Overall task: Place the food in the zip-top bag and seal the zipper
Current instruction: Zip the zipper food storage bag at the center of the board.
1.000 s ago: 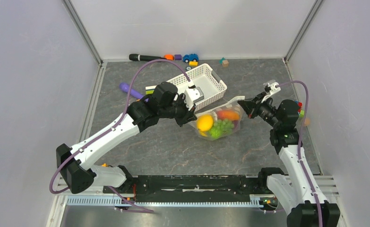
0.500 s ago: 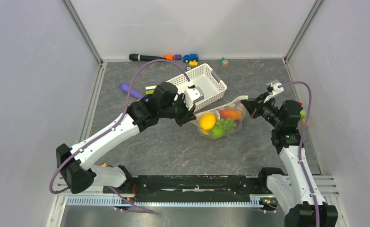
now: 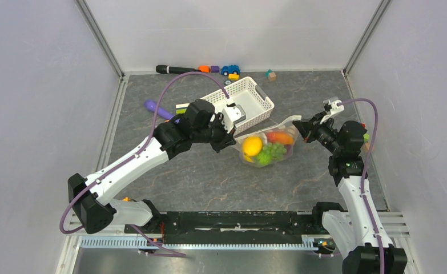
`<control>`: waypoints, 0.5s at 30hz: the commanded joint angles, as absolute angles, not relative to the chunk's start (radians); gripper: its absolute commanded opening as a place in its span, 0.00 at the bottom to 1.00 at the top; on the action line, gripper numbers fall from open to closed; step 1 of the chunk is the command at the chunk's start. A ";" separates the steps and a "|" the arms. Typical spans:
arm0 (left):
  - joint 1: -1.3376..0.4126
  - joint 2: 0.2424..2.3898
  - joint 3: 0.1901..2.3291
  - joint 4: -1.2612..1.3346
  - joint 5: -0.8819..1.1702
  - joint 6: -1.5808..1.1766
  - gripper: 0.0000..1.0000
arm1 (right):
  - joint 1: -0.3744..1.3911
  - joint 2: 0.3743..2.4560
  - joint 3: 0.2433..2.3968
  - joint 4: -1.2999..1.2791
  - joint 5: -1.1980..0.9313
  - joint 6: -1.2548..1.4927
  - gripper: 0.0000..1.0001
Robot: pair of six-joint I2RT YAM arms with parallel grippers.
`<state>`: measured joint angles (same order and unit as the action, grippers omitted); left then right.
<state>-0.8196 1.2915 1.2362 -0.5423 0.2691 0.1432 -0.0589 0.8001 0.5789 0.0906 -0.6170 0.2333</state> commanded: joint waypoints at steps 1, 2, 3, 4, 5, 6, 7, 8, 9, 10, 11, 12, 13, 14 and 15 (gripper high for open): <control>-0.813 1.281 1.236 -0.601 0.231 0.110 0.06 | -0.095 0.788 0.589 0.135 -0.506 0.195 0.00; -0.813 1.280 1.235 -0.603 0.226 0.108 0.07 | -0.097 0.788 0.588 0.135 -0.506 0.194 0.00; -0.813 1.277 1.231 -0.603 0.222 0.103 0.07 | -0.098 0.788 0.588 0.135 -0.507 0.194 0.00; -0.813 1.276 1.227 -0.604 0.221 0.100 0.08 | -0.098 0.787 0.588 0.134 -0.509 0.194 0.00; -0.813 1.276 1.224 -0.607 0.218 0.098 0.09 | -0.100 0.787 0.587 0.133 -0.510 0.192 0.00; -0.813 1.274 1.223 -0.607 0.216 0.094 0.10 | -0.100 0.785 0.586 0.134 -0.516 0.190 0.00; -0.813 1.275 1.223 -0.606 0.217 0.094 0.11 | -0.100 0.783 0.585 0.139 -0.526 0.186 0.00; -0.813 1.277 1.224 -0.603 0.218 0.094 0.13 | -0.100 0.780 0.582 0.143 -0.536 0.186 0.00; -0.813 1.279 1.226 -0.598 0.220 0.091 0.16 | -0.100 0.777 0.579 0.152 -0.550 0.185 0.00; -0.813 1.281 1.229 -0.594 0.227 0.088 0.19 | -0.100 0.774 0.578 0.160 -0.565 0.185 0.00; -0.813 1.284 1.232 -0.587 0.245 0.086 0.24 | -0.100 0.771 0.575 0.170 -0.581 0.185 0.00; -0.813 1.284 1.231 -0.581 0.266 0.084 0.35 | -0.100 0.770 0.571 0.186 -0.610 0.186 0.00; -0.813 1.284 1.229 -0.567 0.292 0.081 0.54 | -0.100 0.766 0.560 0.209 -0.636 0.194 0.00; -0.813 1.282 1.229 -0.554 0.310 0.075 0.69 | -0.100 0.765 0.547 0.240 -0.661 0.209 0.00; -0.813 1.280 1.229 -0.543 0.329 0.068 0.98 | -0.100 0.765 0.541 0.257 -0.684 0.217 0.00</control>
